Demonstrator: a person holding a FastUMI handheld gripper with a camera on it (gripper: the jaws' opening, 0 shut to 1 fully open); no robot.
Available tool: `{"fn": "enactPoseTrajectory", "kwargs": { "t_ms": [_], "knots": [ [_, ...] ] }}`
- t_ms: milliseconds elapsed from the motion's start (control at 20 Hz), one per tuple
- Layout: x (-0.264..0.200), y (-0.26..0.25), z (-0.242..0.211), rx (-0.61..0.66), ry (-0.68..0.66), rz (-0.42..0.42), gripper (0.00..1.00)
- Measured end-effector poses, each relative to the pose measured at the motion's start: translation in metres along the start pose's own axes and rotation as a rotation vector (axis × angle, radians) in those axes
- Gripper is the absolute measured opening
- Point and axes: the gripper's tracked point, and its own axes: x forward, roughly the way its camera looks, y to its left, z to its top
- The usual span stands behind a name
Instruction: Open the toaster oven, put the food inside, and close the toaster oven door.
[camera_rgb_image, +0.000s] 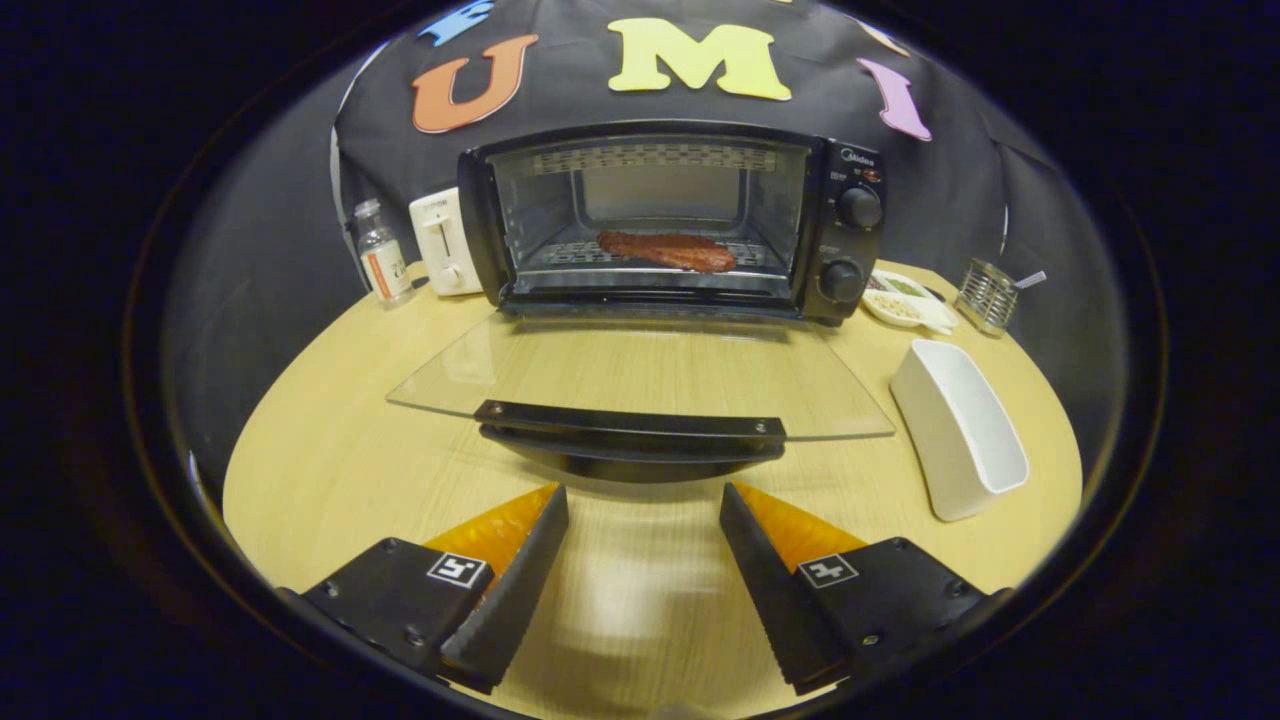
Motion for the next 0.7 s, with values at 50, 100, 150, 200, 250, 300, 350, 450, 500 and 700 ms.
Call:
{"fn": "enactPoseTrajectory", "kwargs": {
  "t_ms": [50, 100, 150, 200, 250, 300, 350, 450, 500, 700],
  "knots": [
    [0.000, 0.000, 0.002, -0.004, -0.001, -0.002, 0.98],
    [0.001, -0.002, 0.005, -0.013, 0.004, -0.007, 0.98],
    [0.000, -0.003, 0.008, -0.011, 0.012, -0.003, 0.98],
    [-0.001, -0.001, 0.013, -0.007, 0.012, 0.003, 0.98],
    [-0.003, -0.003, 0.020, -0.012, 0.006, 0.000, 0.98],
    [-0.007, -0.005, 0.028, -0.017, -0.005, -0.011, 0.98],
    [-0.009, -0.006, 0.038, -0.016, -0.015, -0.012, 0.98],
    [-0.016, -0.003, 0.056, -0.001, -0.020, 0.003, 0.98],
    [-0.020, -0.003, 0.066, 0.005, -0.020, 0.006, 0.98],
    [-0.032, -0.002, 0.110, 0.013, -0.038, 0.009, 0.98]
  ]
}}
